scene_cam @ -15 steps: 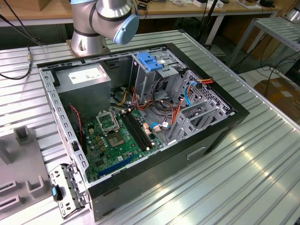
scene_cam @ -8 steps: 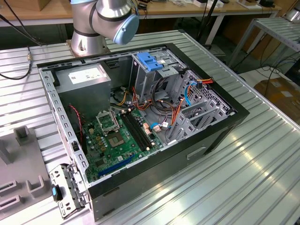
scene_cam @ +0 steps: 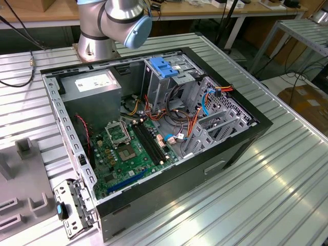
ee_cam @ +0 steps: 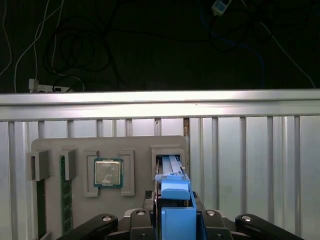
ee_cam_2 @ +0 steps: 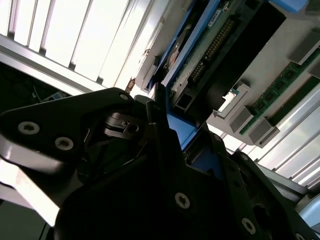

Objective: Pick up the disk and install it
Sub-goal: 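Pick up the disk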

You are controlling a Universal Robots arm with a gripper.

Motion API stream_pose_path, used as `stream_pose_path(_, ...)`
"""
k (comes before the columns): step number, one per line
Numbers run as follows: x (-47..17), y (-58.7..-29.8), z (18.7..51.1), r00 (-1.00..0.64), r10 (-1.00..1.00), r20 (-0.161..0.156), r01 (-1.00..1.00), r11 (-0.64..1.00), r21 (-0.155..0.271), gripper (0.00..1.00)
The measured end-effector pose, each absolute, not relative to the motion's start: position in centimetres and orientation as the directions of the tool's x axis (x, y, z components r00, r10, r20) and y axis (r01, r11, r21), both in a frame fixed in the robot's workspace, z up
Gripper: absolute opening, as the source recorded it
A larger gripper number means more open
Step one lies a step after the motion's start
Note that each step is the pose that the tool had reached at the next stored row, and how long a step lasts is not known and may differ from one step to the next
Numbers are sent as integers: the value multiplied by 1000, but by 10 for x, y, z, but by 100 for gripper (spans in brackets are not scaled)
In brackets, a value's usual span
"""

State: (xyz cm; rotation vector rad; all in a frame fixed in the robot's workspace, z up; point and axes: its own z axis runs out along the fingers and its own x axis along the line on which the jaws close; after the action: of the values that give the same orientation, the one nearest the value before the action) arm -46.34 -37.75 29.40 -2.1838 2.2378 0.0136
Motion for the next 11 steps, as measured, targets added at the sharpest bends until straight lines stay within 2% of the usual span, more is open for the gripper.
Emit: stream_pose_path(11, -463, -378, 294, -25, -1000, -17, -1000, 25, -4, 37)
